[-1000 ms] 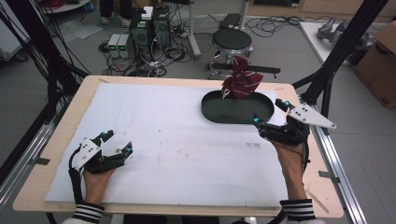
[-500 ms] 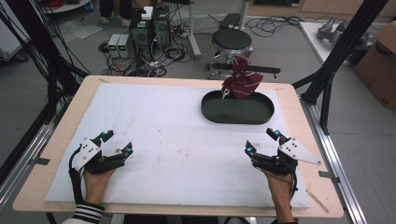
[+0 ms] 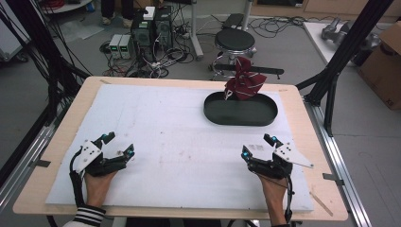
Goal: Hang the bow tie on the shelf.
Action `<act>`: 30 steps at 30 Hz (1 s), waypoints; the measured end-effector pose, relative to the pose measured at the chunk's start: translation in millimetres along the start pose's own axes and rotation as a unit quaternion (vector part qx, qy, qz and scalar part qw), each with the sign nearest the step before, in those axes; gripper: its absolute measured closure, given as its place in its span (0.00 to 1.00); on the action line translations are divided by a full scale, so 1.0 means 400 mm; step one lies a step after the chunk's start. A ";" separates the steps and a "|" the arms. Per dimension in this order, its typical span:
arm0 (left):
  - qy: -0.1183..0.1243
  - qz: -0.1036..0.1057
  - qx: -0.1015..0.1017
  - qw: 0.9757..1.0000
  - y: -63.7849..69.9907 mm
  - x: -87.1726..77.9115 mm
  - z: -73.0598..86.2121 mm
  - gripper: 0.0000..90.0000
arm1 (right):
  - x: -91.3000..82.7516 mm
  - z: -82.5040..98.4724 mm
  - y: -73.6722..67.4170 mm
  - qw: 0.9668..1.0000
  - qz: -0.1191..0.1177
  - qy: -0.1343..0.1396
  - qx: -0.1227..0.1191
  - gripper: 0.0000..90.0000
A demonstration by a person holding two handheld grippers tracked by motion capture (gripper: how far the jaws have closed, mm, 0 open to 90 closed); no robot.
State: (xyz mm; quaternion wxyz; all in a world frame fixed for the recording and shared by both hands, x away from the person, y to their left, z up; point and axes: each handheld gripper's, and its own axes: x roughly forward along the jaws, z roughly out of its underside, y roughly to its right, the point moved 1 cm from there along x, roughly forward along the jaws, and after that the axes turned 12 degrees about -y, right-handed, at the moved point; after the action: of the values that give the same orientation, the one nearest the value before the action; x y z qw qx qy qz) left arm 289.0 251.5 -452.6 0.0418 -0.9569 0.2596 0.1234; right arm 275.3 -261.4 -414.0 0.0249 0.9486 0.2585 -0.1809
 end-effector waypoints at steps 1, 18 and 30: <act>0.000 0.000 0.000 1.000 0.000 0.000 0.000 0.16 | 0.000 0.000 -0.001 1.000 0.001 0.000 -0.002 0.09; 0.003 -0.001 -0.002 1.000 0.000 -0.001 0.001 0.16 | 0.025 0.084 -0.005 0.999 -0.006 0.038 0.014 0.09; 0.004 -0.001 -0.002 1.000 0.000 -0.003 0.001 0.16 | 0.029 0.093 -0.007 0.999 -0.015 0.030 0.016 0.09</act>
State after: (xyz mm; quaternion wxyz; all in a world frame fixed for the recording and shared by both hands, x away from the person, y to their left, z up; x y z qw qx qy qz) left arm 287.9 252.3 -452.8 0.0393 -0.9577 0.2589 0.1197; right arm 270.7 -258.7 -452.7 -0.0003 0.9498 0.2704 -0.1572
